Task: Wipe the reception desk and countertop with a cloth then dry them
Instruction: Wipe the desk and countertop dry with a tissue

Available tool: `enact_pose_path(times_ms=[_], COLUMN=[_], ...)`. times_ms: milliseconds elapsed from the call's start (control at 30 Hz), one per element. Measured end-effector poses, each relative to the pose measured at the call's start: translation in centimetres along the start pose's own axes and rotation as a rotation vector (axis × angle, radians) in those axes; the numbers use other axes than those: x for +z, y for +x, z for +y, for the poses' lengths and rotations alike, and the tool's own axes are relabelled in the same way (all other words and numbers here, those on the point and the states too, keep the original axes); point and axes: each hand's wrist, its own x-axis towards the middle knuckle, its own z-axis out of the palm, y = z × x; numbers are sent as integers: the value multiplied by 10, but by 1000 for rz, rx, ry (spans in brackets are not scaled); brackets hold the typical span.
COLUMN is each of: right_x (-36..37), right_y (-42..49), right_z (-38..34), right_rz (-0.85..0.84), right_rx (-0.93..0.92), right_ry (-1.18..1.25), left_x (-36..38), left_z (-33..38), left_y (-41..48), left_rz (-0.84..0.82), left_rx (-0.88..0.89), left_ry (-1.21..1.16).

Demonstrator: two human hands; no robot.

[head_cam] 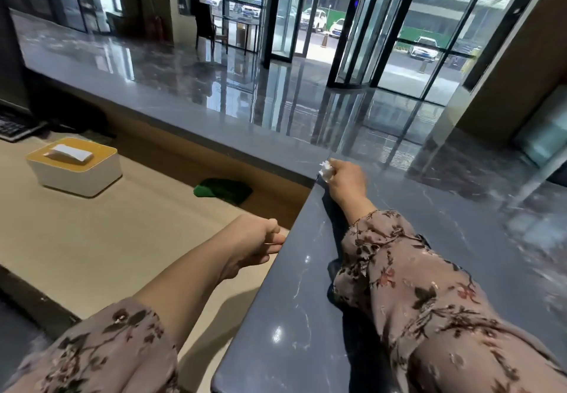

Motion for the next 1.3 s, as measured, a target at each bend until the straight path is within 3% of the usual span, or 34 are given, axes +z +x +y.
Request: enact_pose_path(times_ms=[100, 300, 1033, 1300], right_x=[15, 19, 11, 13], right_y=[-2, -33, -311, -340], right_z=[4, 4, -94, -90], right_rz=[-179, -222, -96, -136], right_rx=[-87, -147, -12, 40], right_ry=[-98, -152, 57, 228], left_x=[-1, -7, -59, -56], left_z=[0, -2, -61, -62], left_y=[1, 6, -54, -66], left_rz=[-10, -47, -204, -257], left_rx=[-3, 6, -63, -73], left_ry=[-7, -45, 20, -24])
